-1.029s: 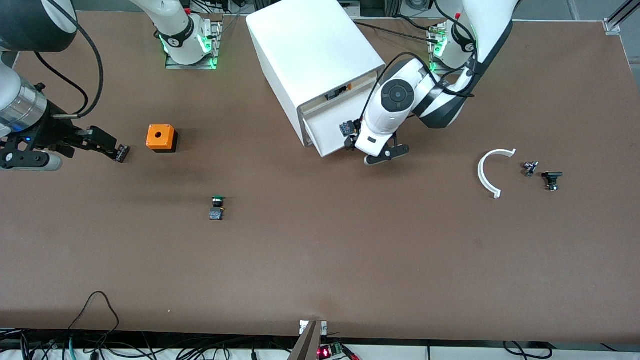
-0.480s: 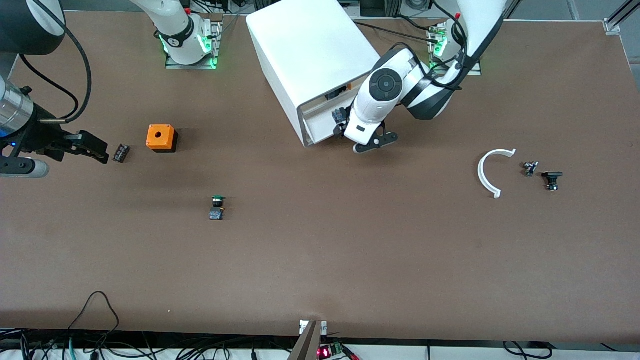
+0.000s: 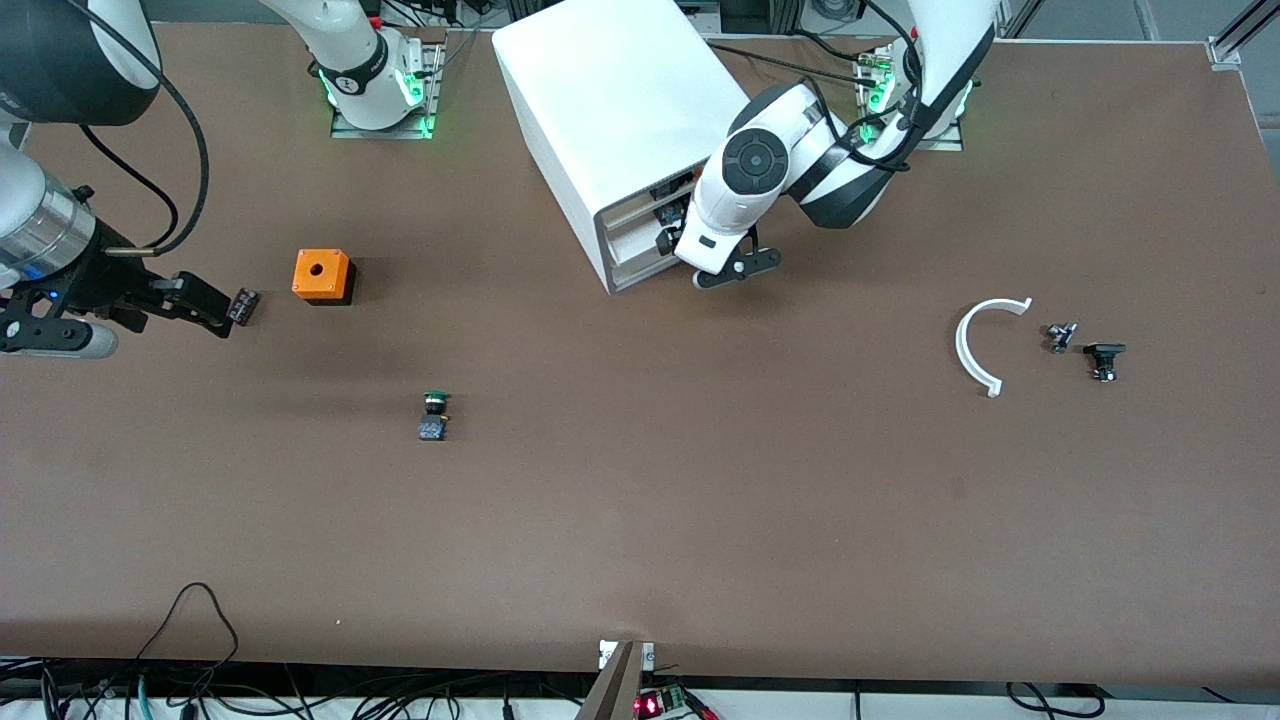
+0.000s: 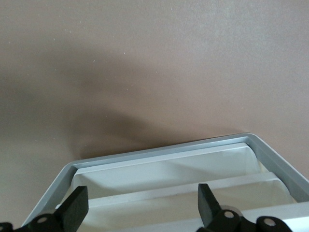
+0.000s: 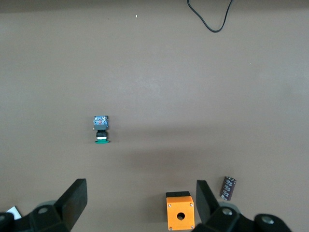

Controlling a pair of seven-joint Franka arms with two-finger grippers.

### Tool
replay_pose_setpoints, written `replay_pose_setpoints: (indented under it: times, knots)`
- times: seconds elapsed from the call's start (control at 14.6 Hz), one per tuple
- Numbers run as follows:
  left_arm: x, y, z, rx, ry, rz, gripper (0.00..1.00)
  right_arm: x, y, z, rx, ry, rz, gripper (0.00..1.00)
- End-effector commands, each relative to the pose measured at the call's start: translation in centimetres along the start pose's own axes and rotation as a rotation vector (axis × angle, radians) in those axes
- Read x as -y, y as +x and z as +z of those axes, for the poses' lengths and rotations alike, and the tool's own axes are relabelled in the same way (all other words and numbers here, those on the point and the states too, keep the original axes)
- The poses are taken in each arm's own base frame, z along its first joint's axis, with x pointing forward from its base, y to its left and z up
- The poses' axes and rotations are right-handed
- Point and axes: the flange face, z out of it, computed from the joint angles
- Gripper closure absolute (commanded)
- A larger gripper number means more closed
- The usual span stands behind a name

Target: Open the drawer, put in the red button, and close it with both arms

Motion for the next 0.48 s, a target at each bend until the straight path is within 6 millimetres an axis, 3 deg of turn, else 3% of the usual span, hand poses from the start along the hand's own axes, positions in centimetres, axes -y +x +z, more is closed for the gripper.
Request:
replay_pose_setpoints:
  times: [0.0, 0.41]
  knots:
    - [0.17, -1.47, -0.08, 0.033, 0.001, -0.012, 0.00, -0.66, -0.54, -1.14, -0.015, 0.009, 0.013, 0.00]
    - [-0.01, -2.02, 0.18, 0.036, 0.009, -0.002, 0.00, -0.63, -0.62, -1.25, 0.035, 0.036, 0.028, 0.00]
